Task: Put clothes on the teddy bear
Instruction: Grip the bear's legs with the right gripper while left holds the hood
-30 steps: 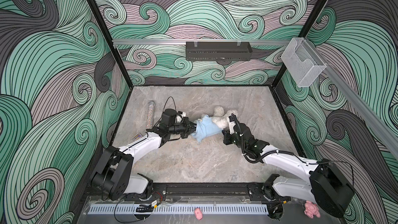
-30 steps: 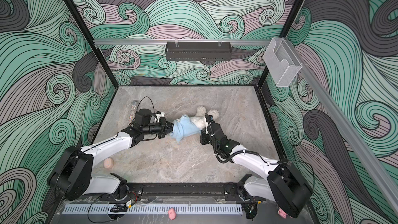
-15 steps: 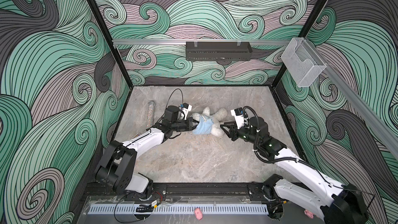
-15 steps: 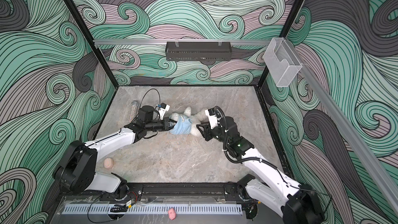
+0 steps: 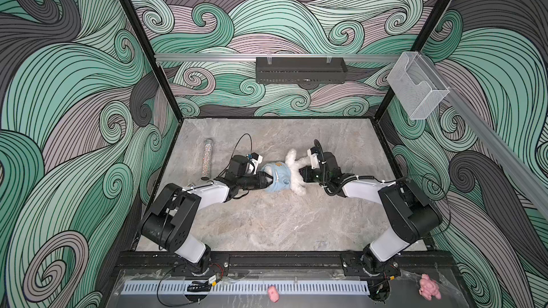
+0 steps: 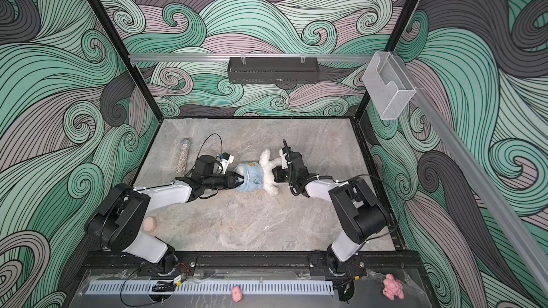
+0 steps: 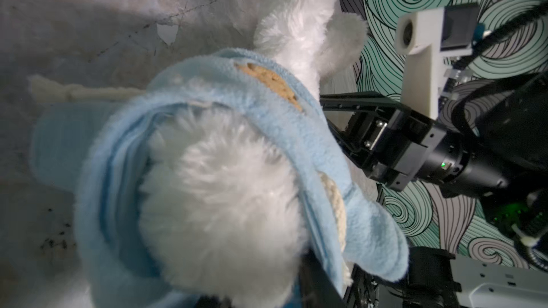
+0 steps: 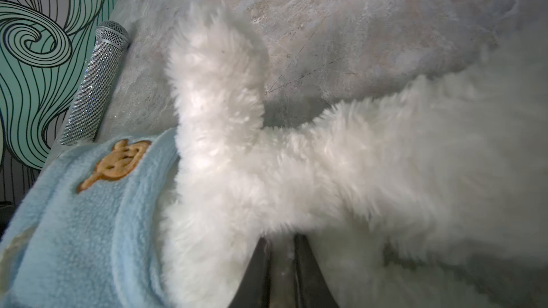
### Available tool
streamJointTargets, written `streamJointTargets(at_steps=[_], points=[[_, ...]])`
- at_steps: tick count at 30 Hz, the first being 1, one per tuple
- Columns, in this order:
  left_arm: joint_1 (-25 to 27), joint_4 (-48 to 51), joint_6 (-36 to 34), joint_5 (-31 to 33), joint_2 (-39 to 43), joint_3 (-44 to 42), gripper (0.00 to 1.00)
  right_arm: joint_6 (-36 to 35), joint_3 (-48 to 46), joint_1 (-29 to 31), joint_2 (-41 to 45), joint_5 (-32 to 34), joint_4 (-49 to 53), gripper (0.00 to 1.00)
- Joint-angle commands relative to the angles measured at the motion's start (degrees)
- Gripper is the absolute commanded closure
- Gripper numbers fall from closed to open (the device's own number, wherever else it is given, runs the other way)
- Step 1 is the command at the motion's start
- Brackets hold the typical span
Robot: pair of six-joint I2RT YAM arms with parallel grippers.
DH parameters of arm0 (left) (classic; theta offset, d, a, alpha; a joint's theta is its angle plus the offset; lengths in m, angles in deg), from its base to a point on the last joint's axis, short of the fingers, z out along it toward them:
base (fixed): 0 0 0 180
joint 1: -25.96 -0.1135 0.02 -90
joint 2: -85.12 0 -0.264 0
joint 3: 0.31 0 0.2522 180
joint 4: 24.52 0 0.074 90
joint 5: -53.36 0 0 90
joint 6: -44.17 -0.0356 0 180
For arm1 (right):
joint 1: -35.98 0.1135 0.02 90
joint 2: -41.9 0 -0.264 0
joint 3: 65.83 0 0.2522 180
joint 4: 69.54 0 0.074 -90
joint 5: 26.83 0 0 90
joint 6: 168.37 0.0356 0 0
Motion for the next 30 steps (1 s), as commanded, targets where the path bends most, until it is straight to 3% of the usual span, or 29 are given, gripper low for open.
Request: streamJointTargets(at_steps=[1,7,13,23,30], points=[[-0.6,-4.8,2.6,1.2,-1.9,0.5,0.56,-1.9,-2.5,0.8,-0.7,2.0,2.0,0.85],[-3.5,-4.3,6.1,1.2,-4.5,1.4,0.47,-5.4,-2.6,0.7,-1.1,3.7,4.8,0.89],[-5.3,-3.8,6.5,0.1,-4.3,2.8,0.46,-6.8,-2.2,0.6,-2.4,4.2,6.2,0.92],[-5.3,11.7,-7.4,5.1,-1.4,9.5,0.50,-9.0,-1.2,0.6,-2.5,4.1,8.3,0.94],[-5.4,14.6,-13.9,6.2,-3.2,12.9,0.47,-9.9,-0.8,0.6,-2.6,4.0,9.1,0.95]])
